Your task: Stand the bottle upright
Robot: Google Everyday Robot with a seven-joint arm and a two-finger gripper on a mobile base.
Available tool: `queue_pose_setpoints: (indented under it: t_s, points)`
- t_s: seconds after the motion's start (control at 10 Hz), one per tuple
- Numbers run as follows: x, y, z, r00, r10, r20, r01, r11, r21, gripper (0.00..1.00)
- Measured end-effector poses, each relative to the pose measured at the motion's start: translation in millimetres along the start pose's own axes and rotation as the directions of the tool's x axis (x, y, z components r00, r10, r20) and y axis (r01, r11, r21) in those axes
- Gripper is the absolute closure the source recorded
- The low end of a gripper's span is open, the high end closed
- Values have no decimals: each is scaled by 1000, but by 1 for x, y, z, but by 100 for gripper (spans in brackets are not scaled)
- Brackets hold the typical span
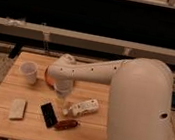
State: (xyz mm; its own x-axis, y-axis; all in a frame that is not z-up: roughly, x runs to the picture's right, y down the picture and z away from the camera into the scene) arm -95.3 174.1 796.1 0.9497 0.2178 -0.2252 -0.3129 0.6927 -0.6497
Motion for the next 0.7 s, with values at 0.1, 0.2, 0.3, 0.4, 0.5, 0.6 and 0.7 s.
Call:
queue_pose_setpoints:
  t_s: [0.1,0.2,0.3,0.4,0.5,0.6,0.7]
  points:
    - [2,2,0,1000,-8,5,8,1000,-8,35]
    - [4,6,2,1000,-23,13,23,1000,-18,35]
    - [5,9,3,999,-33,14,33,999,-22,35]
    - [6,12,5,999,-43,18,43,999,-25,35]
    - [10,14,6,999,-48,23,48,998,-28,35]
    - [16,16,8,998,-49,32,49,998,-29,35]
    - [20,19,9,998,-50,41,51,998,-27,35]
